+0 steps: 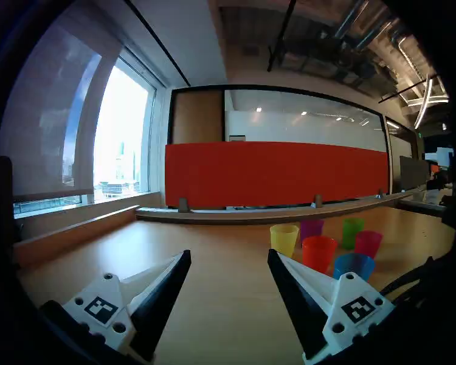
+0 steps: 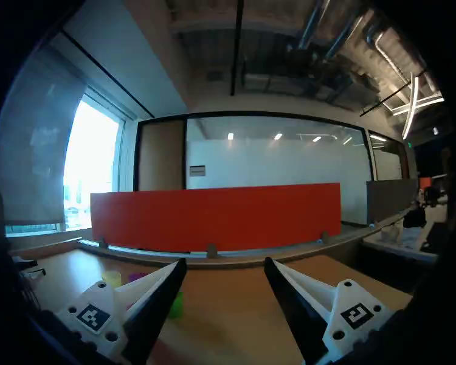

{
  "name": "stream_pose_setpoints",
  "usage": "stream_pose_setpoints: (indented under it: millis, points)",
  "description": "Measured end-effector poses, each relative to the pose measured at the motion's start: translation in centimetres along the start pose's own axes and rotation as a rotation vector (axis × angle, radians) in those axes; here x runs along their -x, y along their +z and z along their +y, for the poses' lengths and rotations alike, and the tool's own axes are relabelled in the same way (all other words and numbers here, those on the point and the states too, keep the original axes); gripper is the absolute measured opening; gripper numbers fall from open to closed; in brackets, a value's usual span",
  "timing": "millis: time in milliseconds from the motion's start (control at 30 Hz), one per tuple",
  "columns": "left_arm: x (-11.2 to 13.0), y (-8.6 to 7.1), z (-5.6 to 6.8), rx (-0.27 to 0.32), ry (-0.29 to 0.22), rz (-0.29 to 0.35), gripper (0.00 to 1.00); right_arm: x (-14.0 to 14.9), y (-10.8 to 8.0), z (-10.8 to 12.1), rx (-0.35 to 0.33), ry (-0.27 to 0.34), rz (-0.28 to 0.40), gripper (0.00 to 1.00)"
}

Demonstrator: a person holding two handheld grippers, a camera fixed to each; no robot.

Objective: Pour water

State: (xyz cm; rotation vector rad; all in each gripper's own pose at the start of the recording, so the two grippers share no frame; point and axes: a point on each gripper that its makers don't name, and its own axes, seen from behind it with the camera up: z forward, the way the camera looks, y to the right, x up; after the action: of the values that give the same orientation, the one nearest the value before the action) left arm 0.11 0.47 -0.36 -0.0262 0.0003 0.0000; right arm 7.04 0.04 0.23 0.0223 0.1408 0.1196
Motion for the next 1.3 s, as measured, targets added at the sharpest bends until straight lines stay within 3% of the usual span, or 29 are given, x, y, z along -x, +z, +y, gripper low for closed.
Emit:
stream_pose_setpoints:
  millis: [233,567,1067,1300]
  points:
    - [0.0,0.0,0.0,0.0,0.0,0.0,0.94,3.4,-0.2,0.8,0.002,-0.013,-0.007,0.99]
    - [0.0,0.0,0.1,0.0,0.0,0.0,0.94,6.7,-0.4,1.4,0.005,0.016,-0.03,0.99]
    - [0.0,0.0,0.1,0.0,0.0,0.0,0.94,10.0,-0.7,1.9,0.0,-0.026,-0.056,0.99]
    - [0.0,0.0,0.1,0.0,0.0,0.0,0.94,11.1,-1.0,2.5,0.013,-0.017,-0.075,0.99]
